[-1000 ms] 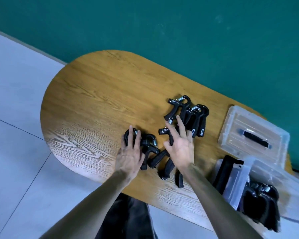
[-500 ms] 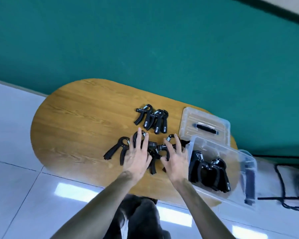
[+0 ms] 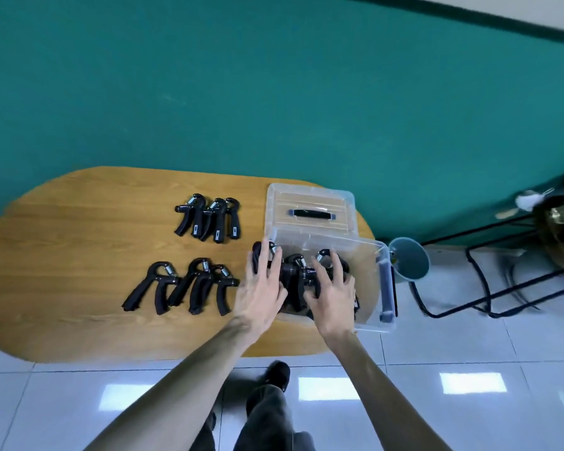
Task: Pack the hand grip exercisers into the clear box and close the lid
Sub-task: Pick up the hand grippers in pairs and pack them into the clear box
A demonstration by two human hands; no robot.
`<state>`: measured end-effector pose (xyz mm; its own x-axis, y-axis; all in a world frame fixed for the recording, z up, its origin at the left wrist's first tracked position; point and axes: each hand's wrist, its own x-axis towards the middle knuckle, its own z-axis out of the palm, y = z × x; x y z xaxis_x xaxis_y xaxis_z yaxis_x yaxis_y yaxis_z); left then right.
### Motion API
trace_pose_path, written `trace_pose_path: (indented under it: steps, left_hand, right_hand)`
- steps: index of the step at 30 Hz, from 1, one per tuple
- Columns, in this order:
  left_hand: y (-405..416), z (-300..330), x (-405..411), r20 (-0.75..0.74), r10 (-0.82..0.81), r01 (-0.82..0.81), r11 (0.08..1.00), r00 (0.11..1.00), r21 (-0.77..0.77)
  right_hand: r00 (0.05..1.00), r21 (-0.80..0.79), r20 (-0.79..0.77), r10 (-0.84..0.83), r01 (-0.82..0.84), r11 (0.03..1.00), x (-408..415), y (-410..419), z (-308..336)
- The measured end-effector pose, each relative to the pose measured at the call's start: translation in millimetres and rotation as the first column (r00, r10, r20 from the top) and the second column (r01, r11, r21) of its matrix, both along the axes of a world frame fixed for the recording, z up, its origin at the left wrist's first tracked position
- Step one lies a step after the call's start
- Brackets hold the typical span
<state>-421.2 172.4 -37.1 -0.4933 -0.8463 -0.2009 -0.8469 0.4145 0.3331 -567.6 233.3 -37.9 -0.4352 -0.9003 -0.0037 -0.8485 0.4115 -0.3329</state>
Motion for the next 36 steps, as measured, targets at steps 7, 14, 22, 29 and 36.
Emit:
trace_pose_path:
  steps: [7,14,22,29,36]
  left_hand:
    - [7.9,-16.6,-71.7,0.049,-0.028,0.027,1.000,0.998,0.004]
    - [7.5,-37.9,-106.1,0.037,0.011,-0.014,0.997,0.999,0.077]
    - [-5.7,-72.1,-112.7,0.056,0.057,-0.064,0.990,0.997,0.129]
    - [-22.6,-102.2,-119.6,0.079,0.074,-0.087,0.981,0.994,0.176]
    - [-26.7,-124.3,-122.2,0.079,0.078,-0.096,0.964,0.994,0.249]
  right_hand:
    - [0.999,0.030,0.021,-0.042,0.042,0.999,-68.2,14.9,-20.5]
    - [0.989,0.060,0.132,-0.072,0.065,0.996,-99.6,11.1,-44.3]
    - [0.977,0.144,0.209,-0.050,0.020,0.989,-110.8,-8.6,-74.4]
    - [0.966,0.231,0.252,-0.050,-0.010,0.973,-120.1,-25.2,-100.6]
    - [0.969,0.211,0.244,0.034,-0.088,0.973,-124.9,-20.4,-129.3]
